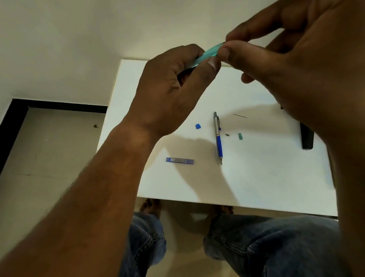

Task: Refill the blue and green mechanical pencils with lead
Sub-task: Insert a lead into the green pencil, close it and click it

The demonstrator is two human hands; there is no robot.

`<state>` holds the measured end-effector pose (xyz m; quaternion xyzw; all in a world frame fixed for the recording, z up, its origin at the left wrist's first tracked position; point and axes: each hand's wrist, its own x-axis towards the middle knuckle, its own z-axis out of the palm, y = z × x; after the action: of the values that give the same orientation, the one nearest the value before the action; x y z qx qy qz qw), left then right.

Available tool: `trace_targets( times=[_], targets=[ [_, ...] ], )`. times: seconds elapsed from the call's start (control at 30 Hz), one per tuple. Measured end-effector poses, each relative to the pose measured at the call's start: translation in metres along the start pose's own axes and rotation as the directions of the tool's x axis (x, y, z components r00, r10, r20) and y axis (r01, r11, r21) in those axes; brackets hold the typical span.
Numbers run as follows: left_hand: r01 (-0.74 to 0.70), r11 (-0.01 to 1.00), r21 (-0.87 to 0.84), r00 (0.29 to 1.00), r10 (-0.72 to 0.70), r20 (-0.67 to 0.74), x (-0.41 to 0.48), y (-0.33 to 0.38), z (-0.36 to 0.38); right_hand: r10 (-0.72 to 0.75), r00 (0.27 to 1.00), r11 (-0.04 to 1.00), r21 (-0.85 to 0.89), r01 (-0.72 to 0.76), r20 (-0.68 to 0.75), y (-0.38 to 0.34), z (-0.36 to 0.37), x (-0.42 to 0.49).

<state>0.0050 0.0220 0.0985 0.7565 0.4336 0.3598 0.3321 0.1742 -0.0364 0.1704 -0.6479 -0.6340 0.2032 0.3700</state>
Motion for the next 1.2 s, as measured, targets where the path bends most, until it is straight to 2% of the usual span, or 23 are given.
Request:
trace_targets(
  times=[0.4, 0.53, 0.67, 0.97, 1.2],
  targets=[
    [0.107, 0.983, -0.152, 0.986, -0.085, 0.143, 0.000, 0.004, 0.011, -0.136, 0.990, 0.991, 0.005, 0.136, -0.023, 0.018, 0.000, 0.009],
    [0.118, 0.966, -0.231, 0.983, -0.080, 0.168, 0.000, 0.000, 0.014, -0.201, 0.976, 0.980, -0.007, 0.201, -0.079, 0.024, -0.004, 0.008],
    [0.108, 0.949, -0.297, 0.984, -0.059, 0.170, 0.001, -0.003, 0.015, -0.169, 0.979, 0.984, 0.030, 0.174, -0.117, 0.028, -0.003, 0.008],
    [0.141, 0.926, -0.350, 0.975, -0.069, 0.212, 0.002, -0.007, 0.019, -0.067, 0.993, 0.977, 0.198, 0.085, -0.094, 0.043, 0.006, 0.012],
    [0.196, 0.899, -0.391, 0.969, -0.115, 0.220, 0.004, -0.007, 0.020, -0.127, 0.985, 0.976, 0.164, 0.145, -0.117, 0.043, 0.014, 0.014]
  ],
)
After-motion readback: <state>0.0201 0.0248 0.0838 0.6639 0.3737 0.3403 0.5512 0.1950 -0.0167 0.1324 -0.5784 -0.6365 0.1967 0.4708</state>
